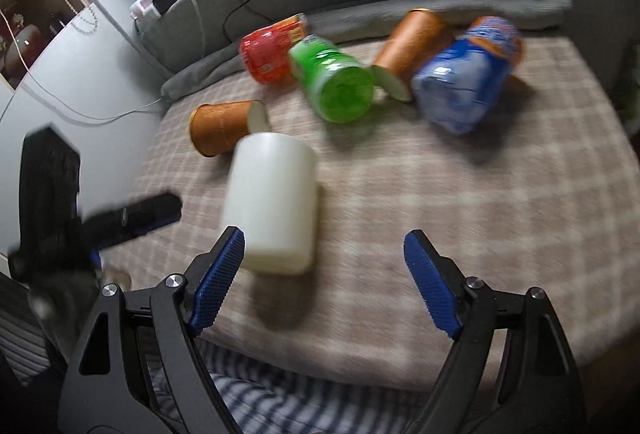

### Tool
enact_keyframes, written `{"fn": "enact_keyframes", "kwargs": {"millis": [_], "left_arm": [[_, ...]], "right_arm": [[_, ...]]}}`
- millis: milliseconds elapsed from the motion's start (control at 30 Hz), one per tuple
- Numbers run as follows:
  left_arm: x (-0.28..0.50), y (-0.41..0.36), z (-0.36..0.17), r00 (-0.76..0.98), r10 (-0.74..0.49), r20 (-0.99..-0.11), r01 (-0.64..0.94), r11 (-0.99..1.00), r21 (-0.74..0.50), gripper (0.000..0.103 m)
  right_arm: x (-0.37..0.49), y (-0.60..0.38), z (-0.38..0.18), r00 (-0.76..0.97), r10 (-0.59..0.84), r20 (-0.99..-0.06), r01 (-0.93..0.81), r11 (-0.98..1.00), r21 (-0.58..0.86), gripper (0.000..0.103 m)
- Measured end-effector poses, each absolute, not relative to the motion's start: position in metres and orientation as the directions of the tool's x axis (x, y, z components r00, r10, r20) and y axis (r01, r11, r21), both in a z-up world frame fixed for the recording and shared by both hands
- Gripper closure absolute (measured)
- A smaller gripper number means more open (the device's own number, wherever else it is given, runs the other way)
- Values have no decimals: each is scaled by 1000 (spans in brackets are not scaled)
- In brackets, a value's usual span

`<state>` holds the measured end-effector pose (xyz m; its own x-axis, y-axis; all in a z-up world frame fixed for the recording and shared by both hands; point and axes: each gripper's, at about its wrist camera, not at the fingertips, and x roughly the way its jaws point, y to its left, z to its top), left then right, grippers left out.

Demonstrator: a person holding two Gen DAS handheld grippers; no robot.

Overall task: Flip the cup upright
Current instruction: 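Lift the white cup with the right gripper and rotate it upright, then lower the upright white cup onto the tablecloth with the right gripper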

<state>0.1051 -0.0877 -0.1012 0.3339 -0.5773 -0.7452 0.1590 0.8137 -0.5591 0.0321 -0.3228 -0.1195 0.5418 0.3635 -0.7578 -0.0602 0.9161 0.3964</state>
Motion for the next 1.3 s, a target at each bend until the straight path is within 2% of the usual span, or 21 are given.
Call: {"fn": "enact_keyframes", "kwargs": {"millis": [233,567,600,767,1067,1300], "left_arm": [[133,-103,-113,243,-595,-766,83,799,-595,10],[138,-128,-132,168,-594,-787,62,803,-593,10],[139,-129,-134,165,-594,-787,55,802,-594,11],[142,-134,-142,148,-589,-794,47,806,-590,27],[141,-134,-140,168,-581,-796,60,812,-580,29],[129,-140,-122,249,-543,-802,144,840,-524,29]], "right_arm": [[8,-367,-133,569,327,-754,42,905,424,18],[-2,-397,-149,576,319,-752,119,878,463,18],[-3,-397,-150,575,319,-754,121,878,463,18],[-4,-404,-158,575,306,-759,145,875,463,18],[-5,-417,-166,583,285,-761,204,855,477,18],[-4,-415,-165,587,297,-753,194,852,487,18]]}}
